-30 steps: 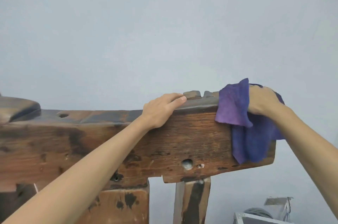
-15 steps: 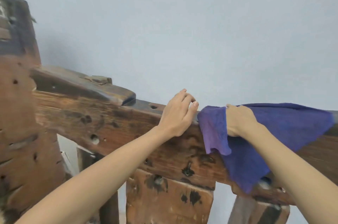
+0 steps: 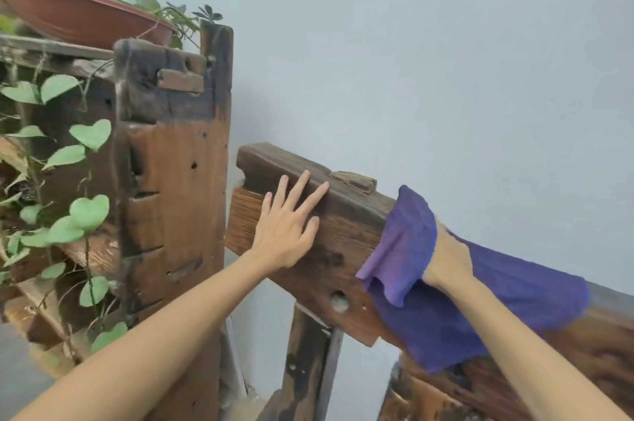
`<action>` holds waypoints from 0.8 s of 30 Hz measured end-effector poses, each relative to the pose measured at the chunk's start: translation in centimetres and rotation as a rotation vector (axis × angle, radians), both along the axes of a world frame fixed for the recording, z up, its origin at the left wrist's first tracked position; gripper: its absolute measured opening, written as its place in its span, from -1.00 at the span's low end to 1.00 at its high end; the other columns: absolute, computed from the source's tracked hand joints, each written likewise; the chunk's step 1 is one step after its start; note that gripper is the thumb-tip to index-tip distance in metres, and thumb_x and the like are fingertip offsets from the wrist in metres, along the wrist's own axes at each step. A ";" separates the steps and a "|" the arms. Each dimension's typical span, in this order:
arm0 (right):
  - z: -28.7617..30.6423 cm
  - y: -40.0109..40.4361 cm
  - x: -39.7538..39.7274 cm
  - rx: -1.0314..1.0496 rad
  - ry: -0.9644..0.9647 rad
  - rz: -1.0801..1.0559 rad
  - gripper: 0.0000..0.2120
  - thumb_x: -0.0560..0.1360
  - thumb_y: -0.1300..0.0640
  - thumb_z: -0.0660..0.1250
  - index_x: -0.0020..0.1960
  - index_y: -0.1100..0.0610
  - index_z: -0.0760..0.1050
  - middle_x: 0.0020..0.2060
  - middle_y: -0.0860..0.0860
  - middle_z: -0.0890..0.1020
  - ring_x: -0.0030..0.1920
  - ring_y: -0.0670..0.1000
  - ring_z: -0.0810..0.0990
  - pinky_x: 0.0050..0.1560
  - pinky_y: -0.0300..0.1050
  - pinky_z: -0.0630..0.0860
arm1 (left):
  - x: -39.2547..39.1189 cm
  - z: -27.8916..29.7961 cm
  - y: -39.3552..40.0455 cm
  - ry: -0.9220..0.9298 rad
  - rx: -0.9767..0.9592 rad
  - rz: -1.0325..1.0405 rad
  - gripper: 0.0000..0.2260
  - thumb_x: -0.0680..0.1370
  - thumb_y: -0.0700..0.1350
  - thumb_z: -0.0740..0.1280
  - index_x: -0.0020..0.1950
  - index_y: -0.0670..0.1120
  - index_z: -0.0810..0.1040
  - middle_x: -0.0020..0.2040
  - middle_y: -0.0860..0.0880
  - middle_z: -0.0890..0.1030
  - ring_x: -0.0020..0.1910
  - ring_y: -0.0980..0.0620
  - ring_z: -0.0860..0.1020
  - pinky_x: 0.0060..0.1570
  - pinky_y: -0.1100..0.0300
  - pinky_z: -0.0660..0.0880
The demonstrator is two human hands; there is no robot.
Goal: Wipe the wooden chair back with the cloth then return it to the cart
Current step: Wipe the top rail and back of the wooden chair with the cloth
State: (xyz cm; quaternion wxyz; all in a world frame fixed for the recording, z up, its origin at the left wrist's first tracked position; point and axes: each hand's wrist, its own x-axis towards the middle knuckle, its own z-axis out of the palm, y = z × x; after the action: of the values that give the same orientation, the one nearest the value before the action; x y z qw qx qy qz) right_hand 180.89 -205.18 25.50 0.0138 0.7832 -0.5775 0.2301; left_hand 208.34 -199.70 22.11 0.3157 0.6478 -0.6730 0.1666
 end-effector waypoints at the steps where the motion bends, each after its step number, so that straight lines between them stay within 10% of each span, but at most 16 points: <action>1: 0.3 0.0 2.1 0.002 -0.112 -0.034 -0.85 0.36 0.06 0.26 -0.28 -0.05 0.27 -0.36 -0.16 0.38 -0.25 0.01 0.46 -0.26 -0.04 0.38 | 1.7 -0.3 0.0 0.015 0.018 -0.011 -0.42 0.60 0.12 0.05 0.60 0.32 -0.07 0.67 0.11 -0.13 0.64 -0.16 -0.13 0.54 -0.25 -0.03; 10: 1.8 0.3 10.4 -0.160 0.089 -0.048 -0.91 0.30 0.02 0.21 -0.29 -0.06 0.28 -0.40 -0.13 0.44 -0.40 -0.10 0.39 -0.43 -0.21 0.19 | 10.4 1.1 -1.3 0.411 -0.023 0.059 -0.30 0.62 0.02 0.21 0.65 -0.01 -0.09 0.67 -0.03 -0.11 0.63 -0.15 0.02 0.55 -0.16 0.14; 16: 2.4 -1.9 13.7 -0.219 0.185 -0.107 -0.47 0.42 0.18 0.41 0.34 0.25 0.35 0.11 0.17 0.58 0.04 0.20 0.58 -0.13 -0.10 0.34 | 13.0 -2.0 -0.6 0.627 0.203 -0.039 -0.33 0.55 0.05 0.30 0.58 0.00 0.05 0.49 -0.05 0.31 0.34 -0.09 0.46 0.29 -0.09 0.44; 24: 4.3 -2.2 25.1 -0.369 0.158 0.239 -0.93 0.42 0.03 0.20 -0.13 -0.03 0.31 -0.17 -0.11 0.49 -0.23 0.07 0.48 -0.35 -0.14 0.18 | 17.7 -3.3 0.6 0.868 0.312 -0.091 -0.44 0.57 0.02 0.31 0.53 -0.05 0.24 0.36 0.05 0.42 0.26 0.06 0.47 0.14 0.17 0.35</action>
State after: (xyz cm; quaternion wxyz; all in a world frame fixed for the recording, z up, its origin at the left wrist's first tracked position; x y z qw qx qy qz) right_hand 205.98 -207.39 29.77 0.1746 0.8459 -0.4258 0.2698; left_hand 226.02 -199.12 18.77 0.4740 0.6671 -0.5234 -0.2374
